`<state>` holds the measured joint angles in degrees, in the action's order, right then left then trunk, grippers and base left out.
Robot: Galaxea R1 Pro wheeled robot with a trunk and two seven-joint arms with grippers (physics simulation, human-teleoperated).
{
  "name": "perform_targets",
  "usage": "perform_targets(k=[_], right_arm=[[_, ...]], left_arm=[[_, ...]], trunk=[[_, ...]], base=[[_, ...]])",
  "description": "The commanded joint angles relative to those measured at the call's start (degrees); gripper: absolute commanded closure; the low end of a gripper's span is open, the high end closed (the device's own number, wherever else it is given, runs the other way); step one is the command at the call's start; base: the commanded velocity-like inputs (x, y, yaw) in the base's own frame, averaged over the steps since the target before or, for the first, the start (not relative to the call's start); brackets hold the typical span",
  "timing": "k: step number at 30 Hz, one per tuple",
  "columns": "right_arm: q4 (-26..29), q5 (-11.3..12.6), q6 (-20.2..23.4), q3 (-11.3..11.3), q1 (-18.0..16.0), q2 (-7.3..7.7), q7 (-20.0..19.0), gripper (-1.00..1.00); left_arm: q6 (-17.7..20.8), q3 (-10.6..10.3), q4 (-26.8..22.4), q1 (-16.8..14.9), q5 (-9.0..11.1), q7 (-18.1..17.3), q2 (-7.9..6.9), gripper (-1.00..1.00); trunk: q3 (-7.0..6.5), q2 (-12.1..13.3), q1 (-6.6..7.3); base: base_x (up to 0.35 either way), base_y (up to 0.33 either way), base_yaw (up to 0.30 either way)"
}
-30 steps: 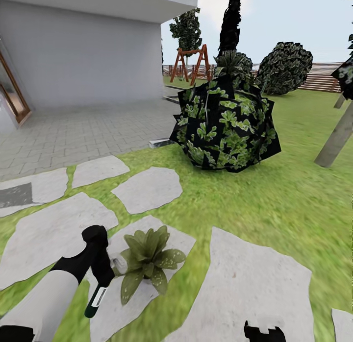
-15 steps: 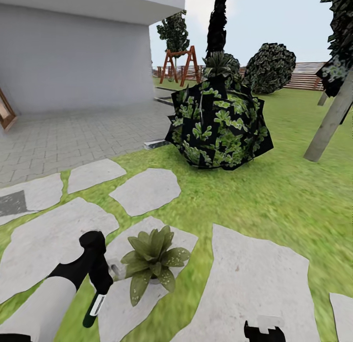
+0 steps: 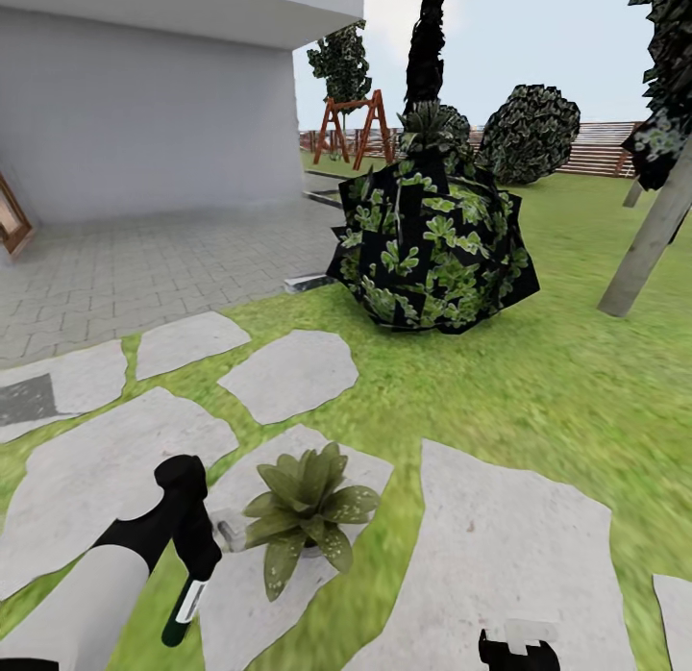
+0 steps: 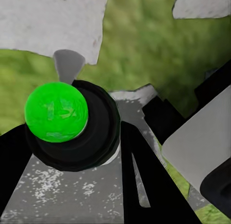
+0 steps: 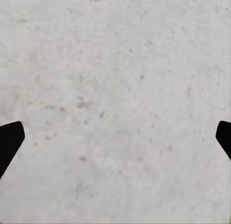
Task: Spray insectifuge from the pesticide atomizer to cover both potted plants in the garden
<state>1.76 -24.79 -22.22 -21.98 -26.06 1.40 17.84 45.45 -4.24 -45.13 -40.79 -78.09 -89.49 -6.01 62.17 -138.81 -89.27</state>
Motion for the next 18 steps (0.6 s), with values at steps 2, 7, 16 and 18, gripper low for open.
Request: perform_targets(k=[2,7,16,18], right_arm=[[-0.1,-0.6,-0.2,-0.4,0.0,0.0,0.3,-1.0],[-0.1,-0.5,-0.2,-0.4,0.0,0.04,0.3,-1.0],[0.0,-0.4,-0.2,-0.4,0.0,0.0,0.3,-1.0],[0.0,-0.4,-0.2,-0.4,0.0,0.0,0.3,-1.0]], left_arm=[[0.6,-0.3,0.0,0.0,-0.4,-0.5,-0.05,1.0],[0.6,-0.3,0.0,0.8,-0.3,-0.5,0.09,1.0],[0.6,-0.1,0.0,1.1,-0.3,-0.5,0.26,1.0],[0.6,-0.1,0.0,1.1,-0.3,-0.5,0.27,1.0]], trunk=[[0.05,0.0,0.01],[0.07,0.0,0.01],[0.23,0.0,0.01],[0.23,0.0,0.01]], base=[[0.0,0.079,0.0],[0.0,0.01,-0.149],[-0.069,0.0,-0.107],[-0.287,0.056,-0.003]])
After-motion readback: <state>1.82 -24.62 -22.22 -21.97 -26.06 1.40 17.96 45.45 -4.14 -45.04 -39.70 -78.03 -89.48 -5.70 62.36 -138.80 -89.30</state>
